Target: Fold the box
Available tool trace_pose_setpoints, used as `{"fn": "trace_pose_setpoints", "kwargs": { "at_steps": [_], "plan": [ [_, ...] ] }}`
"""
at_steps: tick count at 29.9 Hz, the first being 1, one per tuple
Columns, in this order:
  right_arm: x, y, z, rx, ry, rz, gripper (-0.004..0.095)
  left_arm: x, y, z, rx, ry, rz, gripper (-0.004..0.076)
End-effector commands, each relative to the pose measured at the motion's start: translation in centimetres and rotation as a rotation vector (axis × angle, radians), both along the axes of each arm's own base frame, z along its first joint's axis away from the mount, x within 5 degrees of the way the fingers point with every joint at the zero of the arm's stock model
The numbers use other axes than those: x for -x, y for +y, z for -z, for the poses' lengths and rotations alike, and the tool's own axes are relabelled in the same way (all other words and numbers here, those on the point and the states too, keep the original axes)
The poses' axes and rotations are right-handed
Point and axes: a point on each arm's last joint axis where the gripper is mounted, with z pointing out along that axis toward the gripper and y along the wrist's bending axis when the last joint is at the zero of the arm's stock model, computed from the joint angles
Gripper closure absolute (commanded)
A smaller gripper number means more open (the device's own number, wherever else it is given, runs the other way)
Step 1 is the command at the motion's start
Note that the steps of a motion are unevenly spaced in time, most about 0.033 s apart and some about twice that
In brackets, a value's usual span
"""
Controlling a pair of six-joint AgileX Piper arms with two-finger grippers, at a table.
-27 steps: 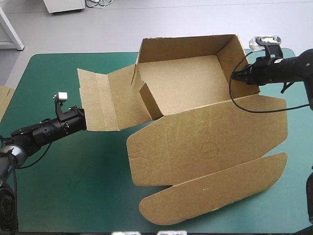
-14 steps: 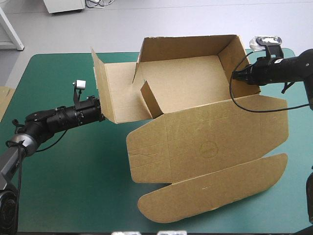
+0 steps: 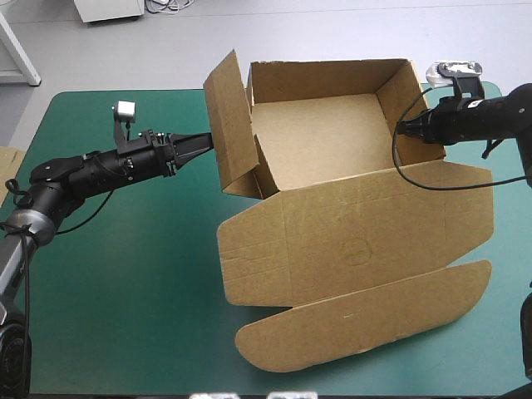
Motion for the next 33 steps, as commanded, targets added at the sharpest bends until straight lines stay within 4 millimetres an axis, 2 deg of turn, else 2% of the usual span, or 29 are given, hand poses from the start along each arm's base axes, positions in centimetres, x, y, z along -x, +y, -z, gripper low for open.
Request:
{"fn": "trace_pose_setpoints", "kwargs": {
  "at_steps": [1, 4, 11, 13, 16, 21, 33],
  "plan": [
    [1.0, 0.1, -2.8, -0.04, -0.112, 0.031, 0.0925, 1.2, -0.3, -4.0, 0.189, -0.084, 0.082, 0.0402],
    [1.0, 0.0, -2.8, -0.038, -0.113, 0.032, 0.0925, 1.1, -0.3, -4.4, 0.199, -0.071, 0.077, 0.0402],
    [1.0, 0.0, -2.8, -0.03, -0.11, 0.037, 0.0925, 1.4, -2.5, -5.0, 0.199, -0.072, 0.129, 0.0398],
    [1.0, -0.1, -2.8, -0.027, -0.109, 0.038, 0.0925, 1.4, -2.7, -5.0, 0.195, -0.07, 0.12, 0.0369],
    [1.0, -0.1, -2.7, -0.021, -0.108, 0.04, 0.0925, 1.4, -2.7, -5.2, 0.198, -0.067, 0.121, 0.0328],
    [1.1, -0.1, -2.7, -0.024, -0.102, 0.043, 0.0925, 1.4, -2.8, -6.2, 0.203, -0.09, 0.128, 0.0328],
    [1.2, 0.1, -2.5, -0.023, -0.068, 0.055, 0.0921, 0.8, -2.7, -6.5, 0.139, -0.091, 0.061, 0.0328]
  ]
}}
